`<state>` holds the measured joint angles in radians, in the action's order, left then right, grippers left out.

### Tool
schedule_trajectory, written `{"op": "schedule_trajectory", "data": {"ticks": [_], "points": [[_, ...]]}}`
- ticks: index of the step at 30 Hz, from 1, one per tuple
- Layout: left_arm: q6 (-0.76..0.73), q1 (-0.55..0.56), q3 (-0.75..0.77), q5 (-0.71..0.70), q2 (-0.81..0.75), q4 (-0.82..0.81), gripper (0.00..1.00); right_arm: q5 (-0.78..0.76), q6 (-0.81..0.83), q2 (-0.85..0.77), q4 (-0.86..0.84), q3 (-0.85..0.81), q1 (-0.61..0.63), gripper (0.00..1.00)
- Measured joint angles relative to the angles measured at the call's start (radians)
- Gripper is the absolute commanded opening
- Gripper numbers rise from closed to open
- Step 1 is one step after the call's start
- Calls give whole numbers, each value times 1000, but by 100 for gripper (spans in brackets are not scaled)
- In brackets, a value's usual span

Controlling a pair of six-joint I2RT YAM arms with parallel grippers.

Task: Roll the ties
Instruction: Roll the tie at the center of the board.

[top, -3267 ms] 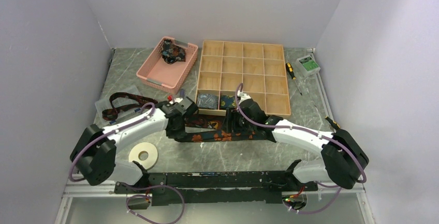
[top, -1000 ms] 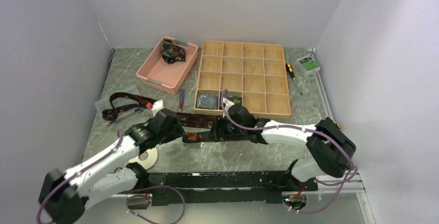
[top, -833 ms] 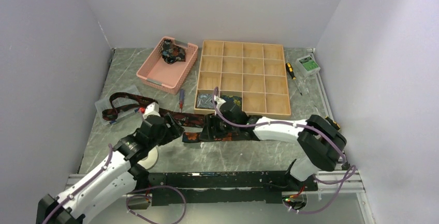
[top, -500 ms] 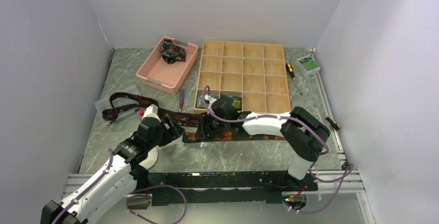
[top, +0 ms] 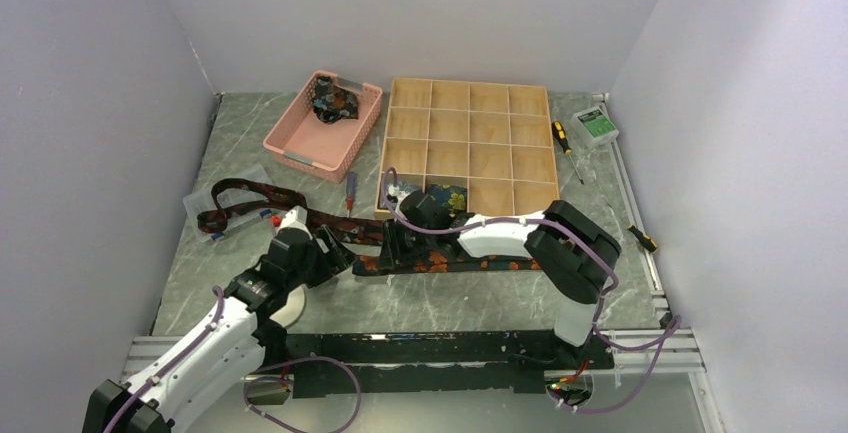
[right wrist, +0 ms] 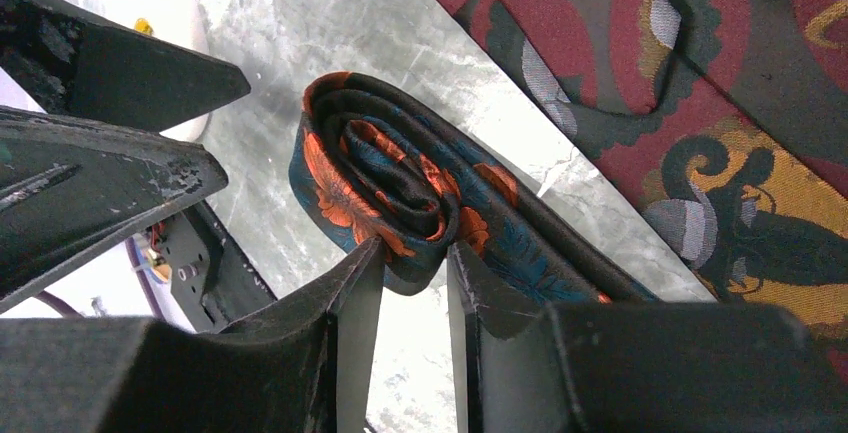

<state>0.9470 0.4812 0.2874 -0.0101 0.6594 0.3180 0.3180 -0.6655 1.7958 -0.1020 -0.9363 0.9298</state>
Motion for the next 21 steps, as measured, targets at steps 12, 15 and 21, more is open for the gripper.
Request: {"op": "schedule_trajectory", "data": {"ticks": [12,15,21], "points": [[-19,-11,-25,69,105,-96,74,-23,7,5,-3,24,-23,33],[-29,-13,-25,90,153,-141,74,-21,10,2,-21,40,-29,33],[-48,-18,-25,135,228,-226,73,-20,19,-5,-50,61,-30,33]]}}
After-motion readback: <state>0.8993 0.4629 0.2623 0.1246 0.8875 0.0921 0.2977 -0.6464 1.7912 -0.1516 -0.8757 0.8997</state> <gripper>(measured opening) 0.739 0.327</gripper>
